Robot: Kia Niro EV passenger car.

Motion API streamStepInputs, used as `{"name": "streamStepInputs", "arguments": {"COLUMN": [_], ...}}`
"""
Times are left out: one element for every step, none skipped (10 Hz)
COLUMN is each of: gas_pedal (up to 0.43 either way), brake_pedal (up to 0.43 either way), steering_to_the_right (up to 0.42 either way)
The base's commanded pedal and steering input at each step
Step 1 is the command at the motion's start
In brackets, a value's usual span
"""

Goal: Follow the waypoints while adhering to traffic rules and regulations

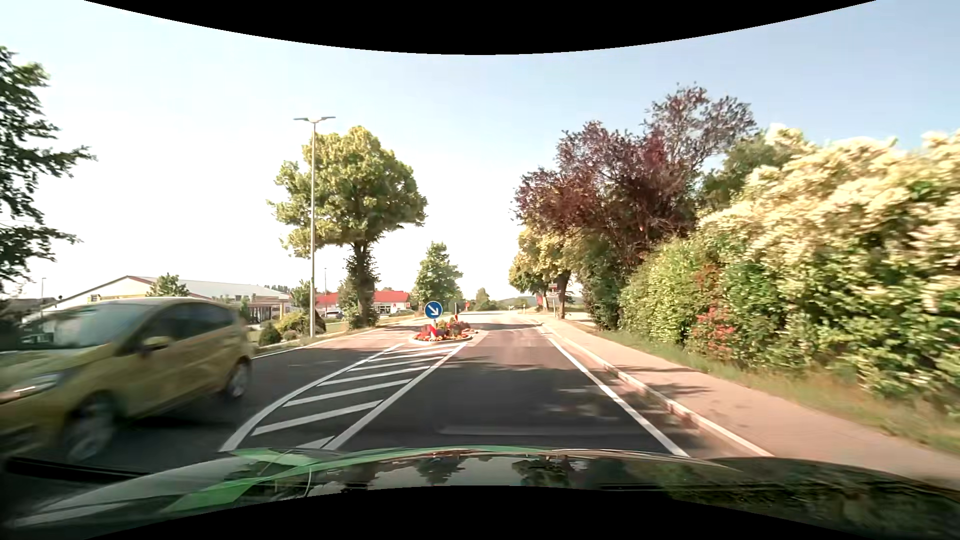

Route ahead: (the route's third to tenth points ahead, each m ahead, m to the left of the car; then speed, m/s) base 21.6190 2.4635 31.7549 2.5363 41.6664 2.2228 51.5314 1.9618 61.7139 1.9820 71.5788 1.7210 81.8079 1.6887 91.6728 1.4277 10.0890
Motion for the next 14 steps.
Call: {"name": "streamStepInputs", "arguments": {"gas_pedal": [0.169,0.157,0.157,0.138,0.130,0.130,0.130,0.130,0.138,0.138,0.138,0.138,0.157,0.157], "brake_pedal": [0.000,0.000,0.000,0.000,0.000,0.000,0.000,0.000,0.000,0.000,0.000,0.000,0.000,0.000], "steering_to_the_right": [0.011,0.009,0.009,0.008,0.006,0.006,0.006,0.006,0.005,0.001,-0.002,-0.003,-0.006,-0.010]}}
